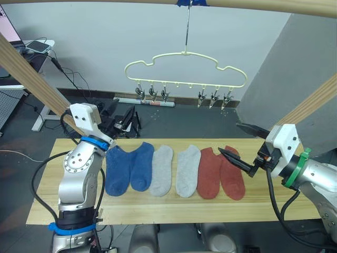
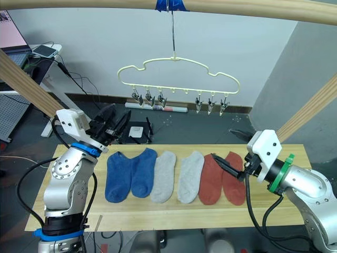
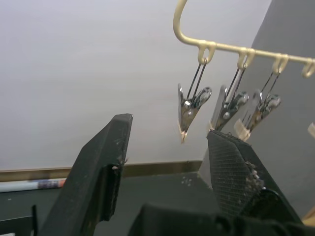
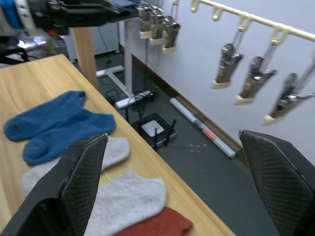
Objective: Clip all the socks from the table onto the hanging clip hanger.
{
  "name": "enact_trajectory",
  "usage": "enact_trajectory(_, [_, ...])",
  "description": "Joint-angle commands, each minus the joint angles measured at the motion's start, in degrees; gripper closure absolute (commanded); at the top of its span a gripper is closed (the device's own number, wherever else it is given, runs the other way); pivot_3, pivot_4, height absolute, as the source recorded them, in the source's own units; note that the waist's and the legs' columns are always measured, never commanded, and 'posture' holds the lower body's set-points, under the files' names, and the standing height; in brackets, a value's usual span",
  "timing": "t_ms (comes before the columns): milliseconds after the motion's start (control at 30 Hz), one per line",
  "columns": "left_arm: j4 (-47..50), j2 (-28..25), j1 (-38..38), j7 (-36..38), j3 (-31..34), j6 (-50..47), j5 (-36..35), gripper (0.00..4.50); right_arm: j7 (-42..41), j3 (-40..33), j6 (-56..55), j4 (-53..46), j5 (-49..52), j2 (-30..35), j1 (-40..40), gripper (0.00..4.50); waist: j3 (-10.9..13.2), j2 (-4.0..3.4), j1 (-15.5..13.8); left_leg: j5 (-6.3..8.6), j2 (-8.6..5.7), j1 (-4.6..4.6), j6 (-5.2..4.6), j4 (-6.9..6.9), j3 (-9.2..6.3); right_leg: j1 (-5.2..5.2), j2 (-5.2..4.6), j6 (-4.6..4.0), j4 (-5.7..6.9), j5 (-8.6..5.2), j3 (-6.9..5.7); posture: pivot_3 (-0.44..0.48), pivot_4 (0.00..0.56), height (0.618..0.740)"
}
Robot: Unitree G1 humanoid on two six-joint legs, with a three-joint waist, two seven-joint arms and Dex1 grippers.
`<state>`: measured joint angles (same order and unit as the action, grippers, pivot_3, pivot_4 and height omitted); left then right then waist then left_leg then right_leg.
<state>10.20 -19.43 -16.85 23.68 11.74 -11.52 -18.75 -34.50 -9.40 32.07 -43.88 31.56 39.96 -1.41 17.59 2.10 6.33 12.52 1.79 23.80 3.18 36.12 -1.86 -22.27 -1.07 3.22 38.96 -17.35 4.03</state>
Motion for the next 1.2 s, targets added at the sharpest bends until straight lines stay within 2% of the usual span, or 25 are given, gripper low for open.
enact_trajectory(33, [-1.51, 1.27, -1.75, -0.19, -1.01, 3.13, 0.56, 1.78, 0.86, 0.26, 1.16, -3.41, 2.05, -0.10, -1.38, 0.00, 0.04, 0.02, 0.07, 0.00, 0.00, 0.03, 0.00, 0.00, -0.01, -0.01, 0.00, 0.00, -0.01, 0.00, -0.01, -0.243, 0.352, 0.732])
enact_trajectory(300, [-7.02, 4.33, -6.24, -2.20, -2.01, 7.83, 2.14, 1.78, 2.11, 0.85, 3.04, -4.02, 3.06, -0.08, -3.72, 0.00, 0.26, 0.06, 0.19, 0.00, -0.02, 0.07, 0.00, 0.01, -0.08, -0.01, 0.00, 0.00, -0.02, 0.00, -0.07, -0.266, 0.354, 0.732])
enact_trajectory(767, [-12.41, 5.23, -11.74, -3.19, -1.77, 8.67, 1.12, 1.78, 3.87, 1.36, 4.20, -4.03, 3.78, -0.18, -6.11, 0.00, 0.84, 0.08, 0.32, 0.00, -0.02, 0.11, 0.01, 0.01, -0.11, -0.04, 0.00, 0.02, -0.04, 0.00, -0.11, -0.280, 0.349, 0.732])
enact_trajectory(1200, [-12.60, 6.33, -13.85, -3.10, -1.92, 8.61, 0.50, 1.78, 4.15, 1.44, 3.78, -3.44, 3.38, -0.15, -6.42, 0.00, 0.85, 0.09, 0.44, 0.00, -0.01, 0.11, 0.01, 0.00, -0.11, -0.04, 0.00, 0.03, -0.06, 0.00, -0.12, -0.281, 0.342, 0.732])
